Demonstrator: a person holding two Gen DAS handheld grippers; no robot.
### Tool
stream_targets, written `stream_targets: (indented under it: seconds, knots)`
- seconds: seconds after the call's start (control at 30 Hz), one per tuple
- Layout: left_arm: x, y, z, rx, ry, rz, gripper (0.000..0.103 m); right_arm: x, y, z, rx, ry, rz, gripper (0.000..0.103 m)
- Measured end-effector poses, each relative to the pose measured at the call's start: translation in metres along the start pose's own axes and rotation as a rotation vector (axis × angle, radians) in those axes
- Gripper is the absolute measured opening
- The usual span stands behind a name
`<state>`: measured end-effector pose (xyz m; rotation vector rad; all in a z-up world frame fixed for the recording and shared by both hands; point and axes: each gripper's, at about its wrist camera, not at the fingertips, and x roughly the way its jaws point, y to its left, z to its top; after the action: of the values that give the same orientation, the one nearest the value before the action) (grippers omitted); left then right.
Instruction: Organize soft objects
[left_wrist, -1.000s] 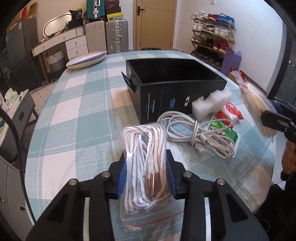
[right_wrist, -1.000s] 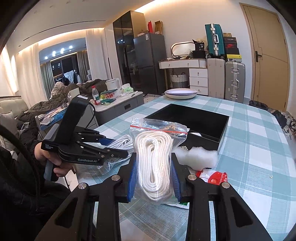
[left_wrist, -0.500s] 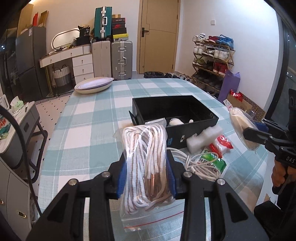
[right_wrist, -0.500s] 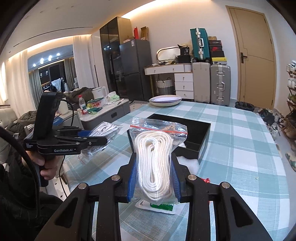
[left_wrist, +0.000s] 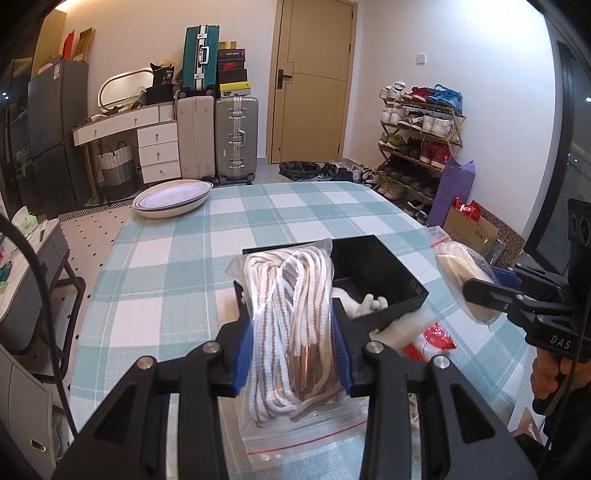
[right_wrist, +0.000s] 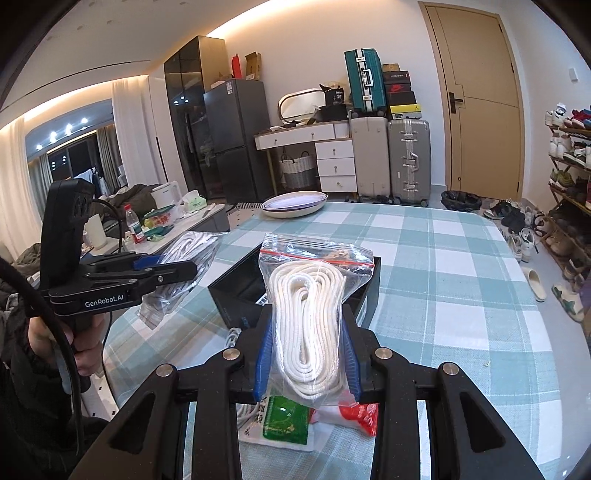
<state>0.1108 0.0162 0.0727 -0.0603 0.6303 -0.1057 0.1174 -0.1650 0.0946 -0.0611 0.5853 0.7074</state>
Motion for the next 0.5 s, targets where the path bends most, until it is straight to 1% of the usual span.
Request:
stream_targets:
  seconds: [0.23, 0.43, 0.5]
  knots:
    - [0.018, -0.005, 0.016, -0.001, 0.005, -0.006, 0.036, 0.017, -0.007, 0.013, 0.009, 0.014, -0.007, 0.033]
    - [0.037, -0.005, 0.025, 0.001, 0.024, -0.001, 0.036, 0.036, -0.009, 0.02, -0.001, 0.044, -0.009, 0.033]
    - [0.043, -0.005, 0.027, -0.001, 0.031, -0.005, 0.036, 0.043, -0.008, 0.023, -0.01, 0.05, -0.021, 0.033]
